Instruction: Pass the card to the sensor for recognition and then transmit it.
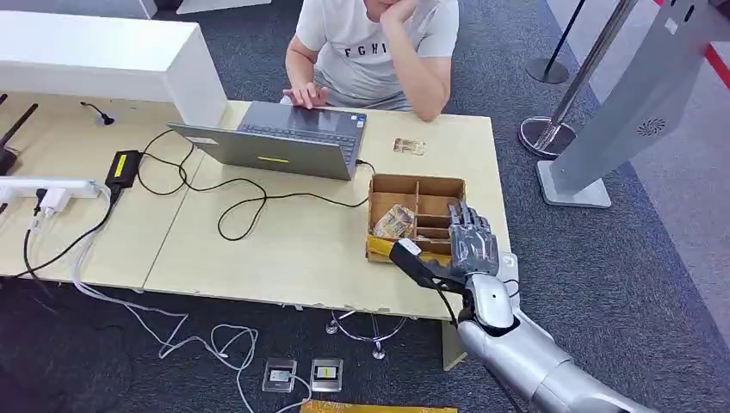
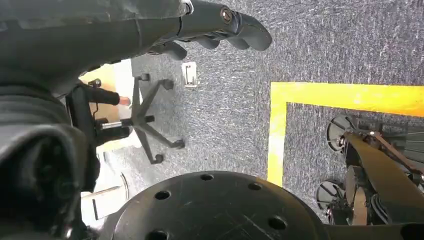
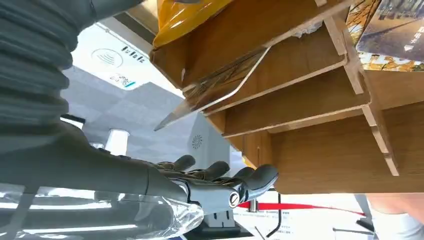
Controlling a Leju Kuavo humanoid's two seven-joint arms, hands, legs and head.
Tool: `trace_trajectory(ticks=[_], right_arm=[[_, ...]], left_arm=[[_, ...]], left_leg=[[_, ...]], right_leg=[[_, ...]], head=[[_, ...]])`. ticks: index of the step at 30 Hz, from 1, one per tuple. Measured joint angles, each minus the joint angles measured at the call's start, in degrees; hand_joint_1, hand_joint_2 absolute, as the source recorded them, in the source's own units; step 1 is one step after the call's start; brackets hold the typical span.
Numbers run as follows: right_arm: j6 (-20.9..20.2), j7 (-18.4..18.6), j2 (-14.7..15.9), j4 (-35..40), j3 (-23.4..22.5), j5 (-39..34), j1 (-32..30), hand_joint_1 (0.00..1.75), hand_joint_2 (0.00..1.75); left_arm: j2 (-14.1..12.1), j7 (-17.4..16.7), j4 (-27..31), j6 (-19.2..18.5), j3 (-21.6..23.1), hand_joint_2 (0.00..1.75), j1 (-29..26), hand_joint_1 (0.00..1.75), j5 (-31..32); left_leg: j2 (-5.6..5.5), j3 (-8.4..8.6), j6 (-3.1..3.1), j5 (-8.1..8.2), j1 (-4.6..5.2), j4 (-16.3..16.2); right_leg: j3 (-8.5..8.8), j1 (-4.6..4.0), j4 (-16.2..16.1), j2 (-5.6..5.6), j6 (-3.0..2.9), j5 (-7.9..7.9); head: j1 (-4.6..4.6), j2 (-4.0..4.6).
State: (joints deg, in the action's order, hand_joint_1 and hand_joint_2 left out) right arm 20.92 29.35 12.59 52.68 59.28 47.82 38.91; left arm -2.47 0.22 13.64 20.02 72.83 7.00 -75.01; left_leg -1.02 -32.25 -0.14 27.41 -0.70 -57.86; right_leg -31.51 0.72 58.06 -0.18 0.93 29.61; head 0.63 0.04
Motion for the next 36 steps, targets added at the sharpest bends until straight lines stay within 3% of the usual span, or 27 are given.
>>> trace_trajectory(ticks=[16, 36], right_arm=[[-0.7, 0.5, 0.5, 0.0, 0.0, 0.5, 0.1, 1.75, 1.75], [1.1, -1.2, 0.5, -0.7, 0.0, -0.3, 0.1, 1.75, 1.75]], left_arm=[[-0.2, 0.0, 0.0, 0.0, 0.0, 0.0, 0.0, 0.0, 0.1], [-0.2, -0.2, 0.0, 0.2, 0.0, 0.0, 0.0, 0.0, 0.1]], left_leg=[[0.01, 0.02, 0.0, 0.0, 0.0, 0.0], [0.02, 0.03, 0.0, 0.0, 0.0, 0.0]], right_leg=[[0.0, 0.0, 0.0, 0.01, 0.0, 0.0], [0.02, 0.0, 0.0, 0.02, 0.0, 0.0]], head=[[0.0, 0.0], [0.0, 0.0]])
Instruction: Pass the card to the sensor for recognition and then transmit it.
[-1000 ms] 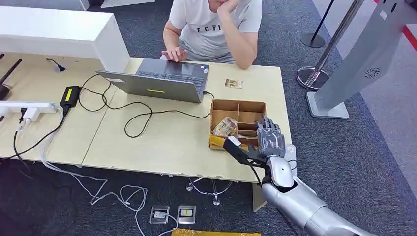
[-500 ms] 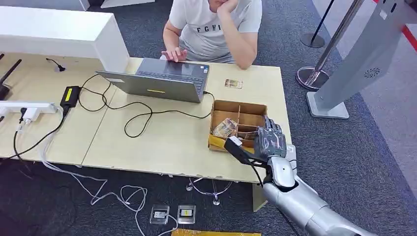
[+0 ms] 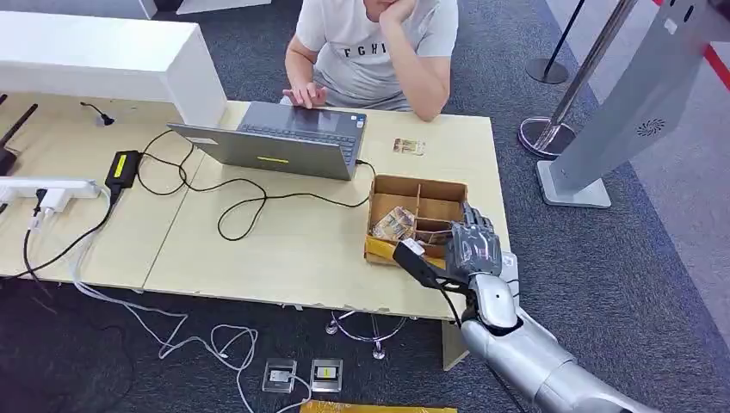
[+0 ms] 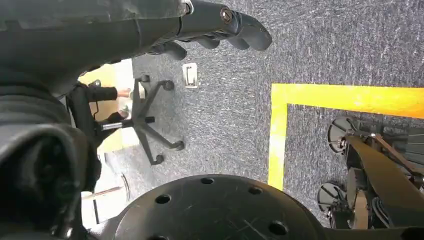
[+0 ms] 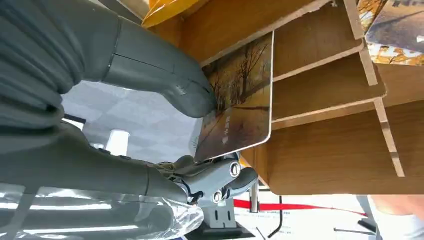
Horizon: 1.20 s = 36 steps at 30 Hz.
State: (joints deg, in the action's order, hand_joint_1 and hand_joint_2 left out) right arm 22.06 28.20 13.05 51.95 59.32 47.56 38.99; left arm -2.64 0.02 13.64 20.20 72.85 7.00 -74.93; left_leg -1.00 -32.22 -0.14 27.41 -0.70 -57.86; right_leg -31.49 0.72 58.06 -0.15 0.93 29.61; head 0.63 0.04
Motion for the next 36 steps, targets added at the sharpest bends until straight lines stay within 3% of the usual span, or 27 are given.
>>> trace_trajectory(ticks=[10, 19, 36], right_arm=[[2.2, 2.9, 0.9, 8.6, -0.3, 7.6, 1.2, 1.75, 1.75], [2.1, 3.0, 1.4, 15.7, -0.3, 9.0, 3.1, 1.75, 1.75], [3.3, 1.9, 1.4, 17.1, -0.2, 7.5, 3.1, 1.75, 1.75]], left_arm=[[0.0, 0.1, 0.0, 0.5, 0.0, 0.0, 0.0, 0.0, 0.0], [0.0, 0.6, 0.0, 0.5, 0.0, 0.0, 0.0, 0.0, -0.2], [0.0, 0.8, 0.0, 0.3, 0.0, 0.0, 0.0, 0.0, -0.2]], left_leg=[[0.0, 0.0, 0.0, 0.0, 0.0, 0.0], [0.05, 0.01, 0.0, 0.0, 0.0, 0.0], [0.05, -0.01, 0.0, 0.0, 0.0, 0.0]], right_leg=[[-0.01, 0.0, 0.0, 0.02, 0.0, 0.0], [0.0, 0.0, 0.0, 0.03, -0.01, -0.01], [0.0, 0.0, 0.0, 0.03, -0.01, -0.01]], head=[[0.0, 0.0], [0.0, 0.0], [0.0, 0.0]])
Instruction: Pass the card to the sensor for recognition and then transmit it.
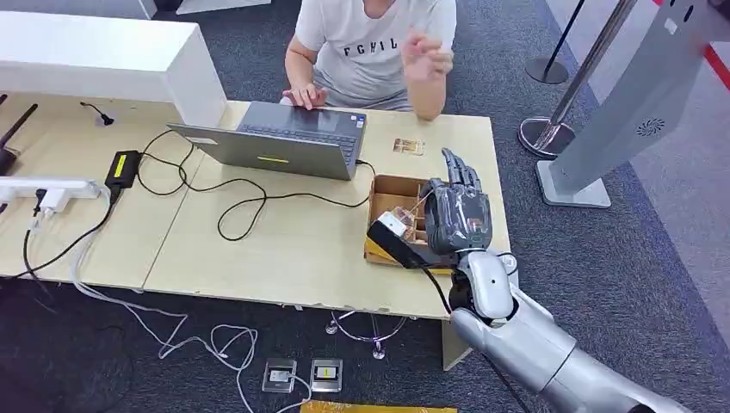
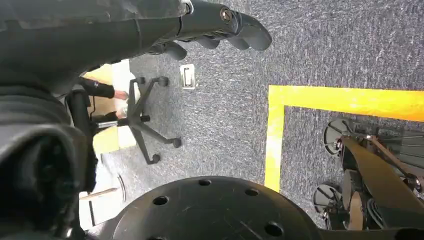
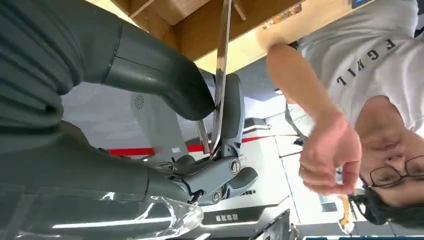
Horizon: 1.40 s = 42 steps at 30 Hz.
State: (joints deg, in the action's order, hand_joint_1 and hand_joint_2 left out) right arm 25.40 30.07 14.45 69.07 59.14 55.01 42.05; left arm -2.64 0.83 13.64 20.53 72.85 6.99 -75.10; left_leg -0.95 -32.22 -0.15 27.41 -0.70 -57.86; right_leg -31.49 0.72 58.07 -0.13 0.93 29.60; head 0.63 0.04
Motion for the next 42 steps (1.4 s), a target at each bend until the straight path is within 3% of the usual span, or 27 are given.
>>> trace_trajectory(ticks=[41, 42], right_arm=[[-0.3, -0.7, -0.8, -6.0, 0.0, -2.5, 3.3, 1.75, 1.75], [-0.3, -0.7, -0.8, -6.1, 0.0, -2.5, 3.3, 0.94, 1.75]], left_arm=[[0.2, -1.1, 0.0, 0.4, 0.0, 0.0, 0.0, 0.0, 0.1], [0.2, -1.1, 0.0, 0.4, 0.0, 0.0, 0.0, 0.0, 0.1]], left_leg=[[-0.02, -0.01, 0.0, 0.0, 0.0, 0.0], [-0.02, -0.01, 0.0, 0.0, 0.0, 0.0]], right_leg=[[-0.01, 0.0, 0.0, -0.01, 0.0, 0.0], [-0.01, 0.0, 0.0, -0.01, 0.0, 0.0]], head=[[0.0, -0.02], [0.0, 0.0]])
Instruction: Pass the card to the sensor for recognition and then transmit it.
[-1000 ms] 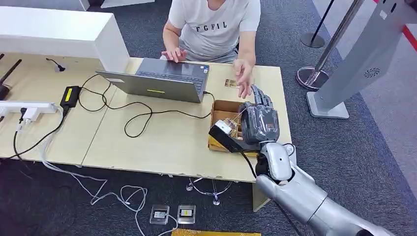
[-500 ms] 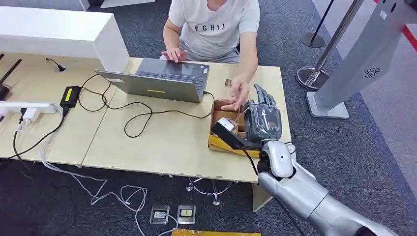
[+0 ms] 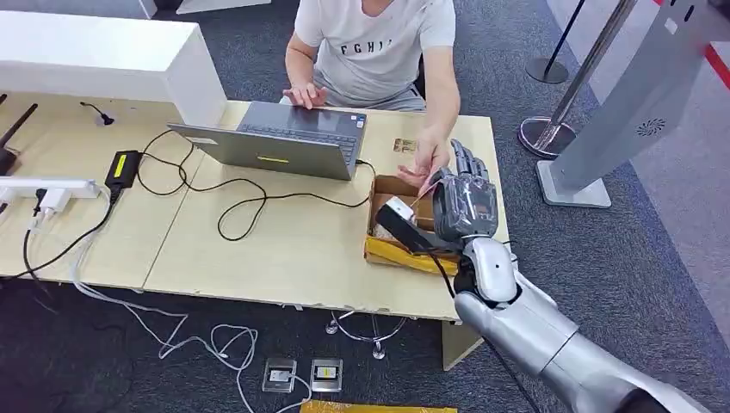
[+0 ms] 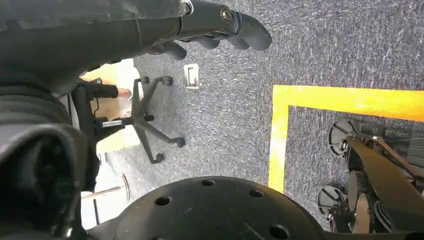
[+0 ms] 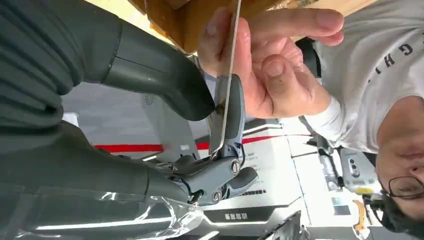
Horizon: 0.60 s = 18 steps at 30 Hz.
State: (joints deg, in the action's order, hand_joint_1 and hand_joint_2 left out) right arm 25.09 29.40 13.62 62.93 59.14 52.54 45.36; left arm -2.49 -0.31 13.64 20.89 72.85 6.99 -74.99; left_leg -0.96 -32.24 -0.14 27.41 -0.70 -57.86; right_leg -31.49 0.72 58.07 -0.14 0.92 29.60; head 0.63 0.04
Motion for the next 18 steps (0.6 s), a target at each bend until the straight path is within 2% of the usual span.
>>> trace_trajectory(ticks=[1, 2, 9, 18], right_arm=[[0.0, 0.0, 0.0, -0.1, 0.0, 0.0, 0.1, 0.05, 1.75], [0.0, 0.0, 0.0, -0.2, 0.0, 0.1, 0.1, 0.0, 1.75], [1.9, 0.8, -0.2, -1.0, 0.3, 1.5, 0.6, 0.0, 1.75], [1.8, 0.8, -0.3, -1.7, 1.1, 1.5, 1.5, 0.0, 1.75]], left_arm=[[0.0, 0.0, 0.0, -0.1, 0.0, 0.0, 0.0, 0.0, 0.0], [0.0, 0.0, 0.0, -0.2, 0.0, 0.0, 0.0, 0.0, 0.0], [0.0, -0.3, 0.0, 0.0, 0.0, 0.0, 0.0, 0.0, -0.1], [0.0, -0.6, 0.0, -0.2, 0.0, 0.0, 0.0, 0.0, -0.1]], left_leg=[[0.0, 0.0, 0.0, 0.0, 0.0, 0.0], [0.0, 0.0, 0.0, 0.0, 0.0, 0.0], [0.0, 0.0, 0.0, 0.0, 0.0, 0.0], [0.0, 0.0, 0.0, 0.0, 0.0, 0.0]], right_leg=[[0.0, 0.0, 0.0, 0.0, 0.0, 0.0], [0.0, 0.0, 0.0, 0.0, 0.0, 0.0], [0.0, 0.0, 0.0, 0.0, 0.0, 0.0], [0.0, 0.0, 0.0, 0.0, 0.0, 0.0]], head=[[0.0, 0.0], [0.0, 0.0], [0.0, 0.0], [0.0, 0.0]])
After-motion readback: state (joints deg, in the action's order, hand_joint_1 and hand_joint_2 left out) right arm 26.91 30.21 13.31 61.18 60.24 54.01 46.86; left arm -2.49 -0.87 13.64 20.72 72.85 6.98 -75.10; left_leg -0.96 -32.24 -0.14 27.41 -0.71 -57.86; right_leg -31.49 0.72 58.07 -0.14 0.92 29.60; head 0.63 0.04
